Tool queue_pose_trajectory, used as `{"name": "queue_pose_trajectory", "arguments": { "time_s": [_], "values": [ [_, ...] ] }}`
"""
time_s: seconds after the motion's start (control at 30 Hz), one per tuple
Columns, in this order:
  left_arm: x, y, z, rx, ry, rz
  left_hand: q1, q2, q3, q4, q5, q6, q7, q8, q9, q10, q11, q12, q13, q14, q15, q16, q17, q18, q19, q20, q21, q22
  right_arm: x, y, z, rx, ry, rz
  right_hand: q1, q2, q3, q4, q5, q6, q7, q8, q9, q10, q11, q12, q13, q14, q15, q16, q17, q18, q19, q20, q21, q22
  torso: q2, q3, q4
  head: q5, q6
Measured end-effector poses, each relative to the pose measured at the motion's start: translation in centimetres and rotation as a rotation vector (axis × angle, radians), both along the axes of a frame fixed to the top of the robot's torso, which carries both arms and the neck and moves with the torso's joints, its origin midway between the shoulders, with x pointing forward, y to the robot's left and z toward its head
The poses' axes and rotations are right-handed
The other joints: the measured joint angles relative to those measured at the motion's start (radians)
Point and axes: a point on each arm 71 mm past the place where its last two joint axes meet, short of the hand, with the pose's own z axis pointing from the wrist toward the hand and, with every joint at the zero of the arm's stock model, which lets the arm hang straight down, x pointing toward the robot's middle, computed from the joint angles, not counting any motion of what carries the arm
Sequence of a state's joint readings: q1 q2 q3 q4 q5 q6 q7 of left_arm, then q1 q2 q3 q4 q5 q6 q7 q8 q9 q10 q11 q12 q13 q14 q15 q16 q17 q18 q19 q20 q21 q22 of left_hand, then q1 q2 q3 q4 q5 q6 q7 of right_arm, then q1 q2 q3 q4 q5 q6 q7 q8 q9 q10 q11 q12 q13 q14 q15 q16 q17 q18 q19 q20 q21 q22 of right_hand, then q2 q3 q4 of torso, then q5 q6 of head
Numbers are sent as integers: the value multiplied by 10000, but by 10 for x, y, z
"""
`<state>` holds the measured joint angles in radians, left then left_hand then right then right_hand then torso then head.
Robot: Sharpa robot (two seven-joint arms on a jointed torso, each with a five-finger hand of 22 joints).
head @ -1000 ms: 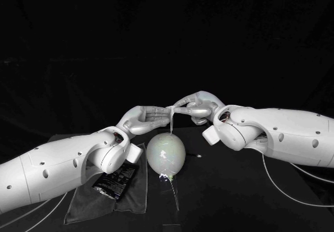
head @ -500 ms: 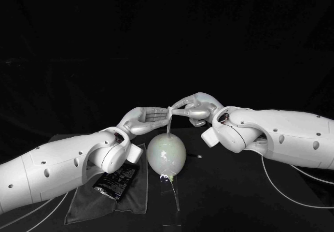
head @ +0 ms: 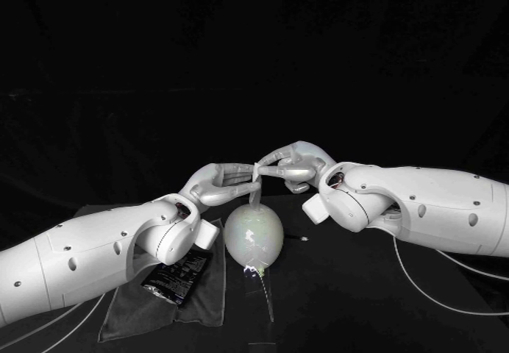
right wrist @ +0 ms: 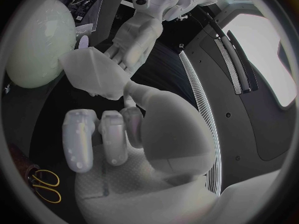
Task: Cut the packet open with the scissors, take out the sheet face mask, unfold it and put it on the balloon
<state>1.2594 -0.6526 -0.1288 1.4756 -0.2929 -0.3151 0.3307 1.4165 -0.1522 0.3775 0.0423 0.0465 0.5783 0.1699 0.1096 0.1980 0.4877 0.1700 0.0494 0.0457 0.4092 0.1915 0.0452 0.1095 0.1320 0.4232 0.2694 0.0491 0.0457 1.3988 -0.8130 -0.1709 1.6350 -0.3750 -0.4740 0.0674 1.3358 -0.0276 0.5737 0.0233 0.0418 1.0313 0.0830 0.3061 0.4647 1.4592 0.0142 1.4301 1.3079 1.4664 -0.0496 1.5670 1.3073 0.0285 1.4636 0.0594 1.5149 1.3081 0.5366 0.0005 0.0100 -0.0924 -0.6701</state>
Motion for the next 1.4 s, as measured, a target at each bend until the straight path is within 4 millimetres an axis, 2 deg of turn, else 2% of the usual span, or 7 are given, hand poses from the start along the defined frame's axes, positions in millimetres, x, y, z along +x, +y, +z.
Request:
{"name": "queue_pose_trajectory", "arguments": {
  "time_s": [0.13,0.33,0.43,0.63,0.9,1.3,1.4],
  "values": [
    [-1,-2,1,-41,-35,-65,109,-11,-942,238,0,-501,-44,-159,-163,-541,-25,-64,-28,-389,-22,0,-108,26,-443,47,-38,-16,1,3,0,24,10,24,-1,-1,19,-19,9,-13,12,0,0,0,0,-1,-3,0,0,4,0,0,-1,1,0,-1,3,-1,0,-6,0],
    [-1,-3,1,-86,-75,-88,984,272,-2105,737,0,-929,-108,-266,-324,-929,102,-67,-44,-483,-19,0,-157,153,-573,121,-38,0,1,6,0,55,27,52,-1,-1,43,-44,46,-13,8,0,0,0,0,-3,-6,0,0,3,2,-1,21,-22,-1,-6,4,-1,0,-8,0],
    [0,-2,1,-106,-53,-29,1331,513,-1980,735,0,-857,-118,-267,-314,-774,251,-67,-37,-130,23,58,-87,301,-75,195,133,91,0,6,0,77,20,49,-1,-1,43,-44,46,-9,2,0,0,0,0,-3,-5,0,1,3,5,0,21,-23,-1,-8,3,-1,0,2,-1],
    [2,-1,0,-146,25,117,1759,862,-1448,524,0,-205,-41,-86,-148,195,435,0,38,1186,117,388,191,305,1162,217,543,275,1,7,4,153,-102,-41,-2,-2,42,-44,45,-15,-20,0,0,0,0,-4,-1,-1,1,-4,8,-1,20,-23,-2,-6,-3,-1,-2,2,27],
    [2,-3,0,-211,145,136,1819,1167,-729,393,0,881,113,255,102,1587,498,173,114,2153,103,554,344,303,1526,202,621,274,6,10,7,215,-235,-221,-3,-3,70,-72,43,-16,-22,0,0,0,0,-22,3,-1,1,-17,8,0,18,-23,-10,-2,-3,-1,3,-28,91],
    [4,-4,-2,-318,351,218,1500,1487,95,531,0,995,156,255,26,1856,590,116,102,2382,199,554,343,298,1669,202,621,210,14,16,7,291,-265,-380,-4,-4,97,-100,38,-35,-35,1,0,0,0,-23,-2,-16,16,3,-1,0,3,-35,-29,0,3,-3,9,-5,136],
    [4,-4,-2,-381,430,259,1389,1417,163,600,0,996,156,255,12,1884,588,117,103,2447,183,554,342,297,1669,202,621,209,16,18,6,283,-221,-376,-4,-4,98,-100,21,-37,-35,1,0,0,0,-23,-4,-16,16,3,0,0,3,-35,-29,-1,4,-7,9,-5,125]
  ]
}}
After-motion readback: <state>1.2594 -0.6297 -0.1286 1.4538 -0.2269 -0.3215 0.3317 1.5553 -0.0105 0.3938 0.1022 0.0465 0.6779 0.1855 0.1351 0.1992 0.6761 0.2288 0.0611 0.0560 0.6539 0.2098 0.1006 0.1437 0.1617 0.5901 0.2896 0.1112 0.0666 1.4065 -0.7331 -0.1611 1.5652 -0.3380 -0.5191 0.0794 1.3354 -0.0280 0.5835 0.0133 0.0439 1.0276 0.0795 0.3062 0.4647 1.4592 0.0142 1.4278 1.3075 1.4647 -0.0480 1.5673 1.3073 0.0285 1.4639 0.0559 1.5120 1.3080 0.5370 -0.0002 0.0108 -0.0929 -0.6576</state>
